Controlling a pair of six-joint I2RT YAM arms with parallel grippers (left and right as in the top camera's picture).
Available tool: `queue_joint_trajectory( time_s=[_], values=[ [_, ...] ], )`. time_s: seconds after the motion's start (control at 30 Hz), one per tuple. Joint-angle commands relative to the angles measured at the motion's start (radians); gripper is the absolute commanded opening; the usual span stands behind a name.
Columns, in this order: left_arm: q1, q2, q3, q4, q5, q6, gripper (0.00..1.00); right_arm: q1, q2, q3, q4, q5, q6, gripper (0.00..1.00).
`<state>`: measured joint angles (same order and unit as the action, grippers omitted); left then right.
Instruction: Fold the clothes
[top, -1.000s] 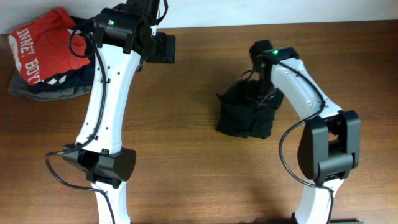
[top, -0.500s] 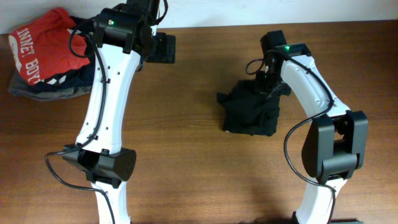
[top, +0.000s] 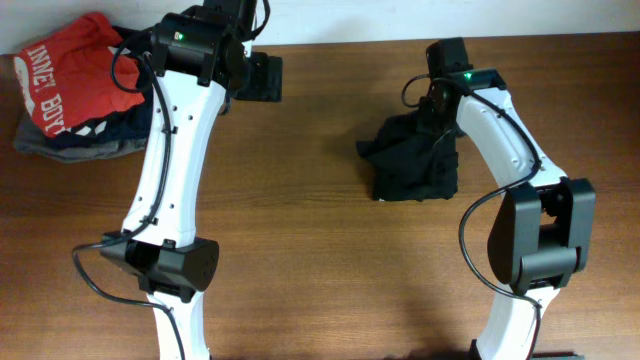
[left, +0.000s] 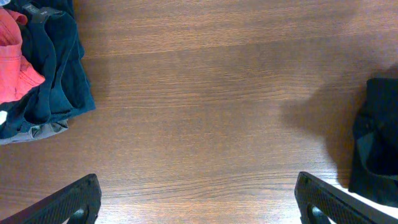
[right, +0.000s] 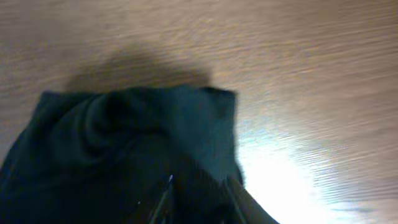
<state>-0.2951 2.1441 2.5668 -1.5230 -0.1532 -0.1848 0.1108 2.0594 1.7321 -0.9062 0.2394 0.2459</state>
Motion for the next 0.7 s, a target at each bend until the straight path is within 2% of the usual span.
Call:
queue_joint_trajectory(
  time_s=[0.0, 0.07, 0.27, 0.33, 0.43, 0.53, 0.67],
  values=[
    [0.002, 0.005, 0.0, -0.002, 0.007, -0.013, 0.99, -0.016, 0.006, 0.021, 0.015, 0.148, -0.034, 0.3],
    [0.002, 0.005, -0.006, -0.001, 0.007, -0.012, 0.99, -0.022, 0.005, 0.023, 0.003, 0.138, -0.036, 0.34],
    [0.002, 0.005, -0.051, 0.011, 0.007, -0.012, 0.99, -0.023, -0.035, 0.124, -0.141, 0.165, 0.0, 0.87],
    [0.002, 0.005, -0.076, 0.023, 0.007, -0.012, 0.99, -0.021, -0.05, 0.203, -0.233, 0.087, 0.019, 0.89],
    [0.002, 0.005, -0.097, 0.04, 0.007, -0.013, 0.99, -0.019, -0.051, 0.283, -0.35, -0.174, -0.023, 0.89],
    [0.002, 0.005, -0.113, 0.058, 0.007, -0.013, 0.99, -0.019, -0.051, 0.287, -0.415, -0.401, -0.032, 0.89],
    [0.002, 0.005, -0.117, 0.065, 0.007, -0.013, 0.99, 0.0, -0.038, 0.254, -0.423, -0.472, -0.007, 0.9]
  ],
)
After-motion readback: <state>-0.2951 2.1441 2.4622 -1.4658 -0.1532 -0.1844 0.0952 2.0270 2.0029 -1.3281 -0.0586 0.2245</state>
